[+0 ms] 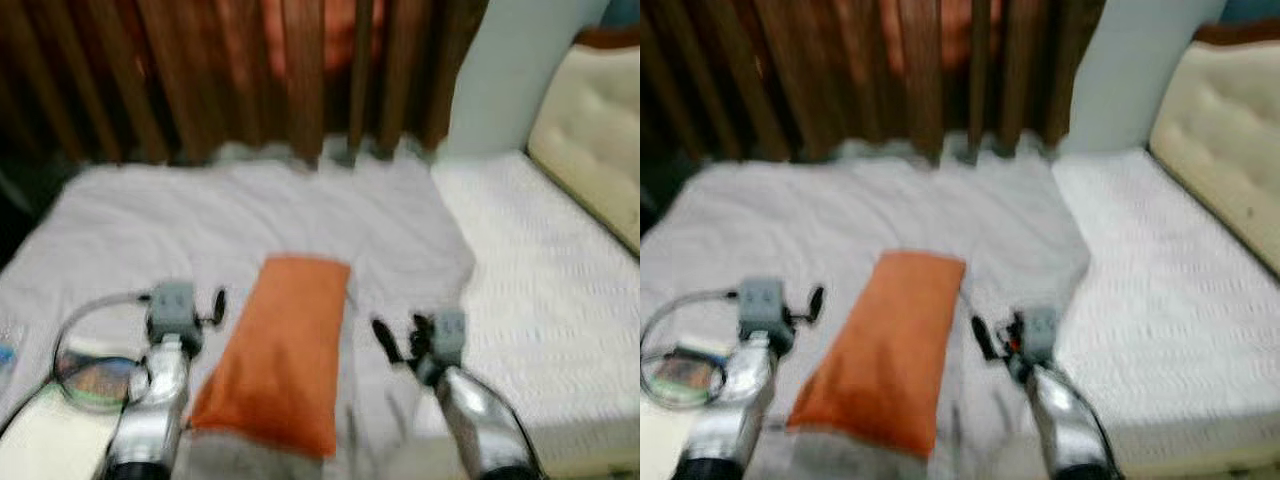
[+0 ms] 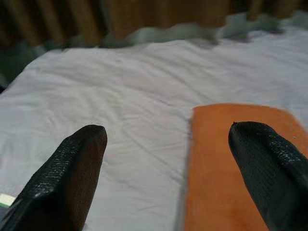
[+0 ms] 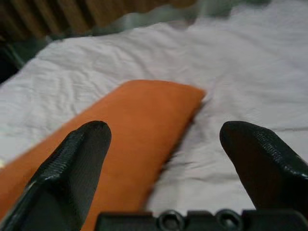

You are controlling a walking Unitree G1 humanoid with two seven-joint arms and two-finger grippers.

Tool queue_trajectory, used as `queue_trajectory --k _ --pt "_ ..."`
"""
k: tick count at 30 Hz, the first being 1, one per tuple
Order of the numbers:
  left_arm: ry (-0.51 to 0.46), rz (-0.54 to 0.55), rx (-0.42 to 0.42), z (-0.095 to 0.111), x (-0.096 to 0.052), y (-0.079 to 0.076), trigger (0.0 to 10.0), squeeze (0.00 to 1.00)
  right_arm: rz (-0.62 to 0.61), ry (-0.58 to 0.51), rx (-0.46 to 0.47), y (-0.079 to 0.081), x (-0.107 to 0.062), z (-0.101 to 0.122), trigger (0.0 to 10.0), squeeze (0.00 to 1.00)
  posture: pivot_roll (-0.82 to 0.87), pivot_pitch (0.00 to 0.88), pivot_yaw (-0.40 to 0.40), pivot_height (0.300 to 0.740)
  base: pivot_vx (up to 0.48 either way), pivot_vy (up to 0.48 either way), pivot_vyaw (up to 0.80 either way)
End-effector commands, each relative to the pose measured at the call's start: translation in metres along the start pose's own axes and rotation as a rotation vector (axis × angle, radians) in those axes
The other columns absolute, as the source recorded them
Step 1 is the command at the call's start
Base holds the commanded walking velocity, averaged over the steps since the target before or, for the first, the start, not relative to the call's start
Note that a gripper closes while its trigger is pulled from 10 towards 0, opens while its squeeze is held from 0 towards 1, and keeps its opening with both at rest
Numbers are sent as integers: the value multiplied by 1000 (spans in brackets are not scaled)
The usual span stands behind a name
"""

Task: Clean up the room

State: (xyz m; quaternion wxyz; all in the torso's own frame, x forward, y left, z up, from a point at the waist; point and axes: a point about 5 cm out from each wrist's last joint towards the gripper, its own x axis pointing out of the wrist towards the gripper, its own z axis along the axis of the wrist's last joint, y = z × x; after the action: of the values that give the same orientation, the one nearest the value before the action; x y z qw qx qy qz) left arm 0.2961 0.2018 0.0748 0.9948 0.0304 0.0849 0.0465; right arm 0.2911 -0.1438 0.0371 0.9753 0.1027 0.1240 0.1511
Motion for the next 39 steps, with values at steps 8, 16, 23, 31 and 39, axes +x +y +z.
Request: queue_trajectory --k 8,16,23,31,39 --pt "28 -30 23 -7 -8 5 10000 0 10 -2 -13 -1 -3 2 10000 0 17 0 28 740 0 0 0" --pt "38 -5 -7 -2 3 5 10000 0 2 3 19 -2 1 3 10000 0 14 0 27 740 0 240 0" --pt "200 -48 -60 -9 34 13 10000 0 -45 64 204 10 27 1 10000 0 24 19 20 740 0 0 0" --pt "-58 -73 54 31 20 35 10000 0 -47 -115 -55 8 15 38 10000 0 4 19 30 740 0 0 0" --pt "-155 -270 -16 11 -60 -19 10000 0 -196 -274 -165 -5 -63 40 10000 0 4 0 23 740 0 0 0"
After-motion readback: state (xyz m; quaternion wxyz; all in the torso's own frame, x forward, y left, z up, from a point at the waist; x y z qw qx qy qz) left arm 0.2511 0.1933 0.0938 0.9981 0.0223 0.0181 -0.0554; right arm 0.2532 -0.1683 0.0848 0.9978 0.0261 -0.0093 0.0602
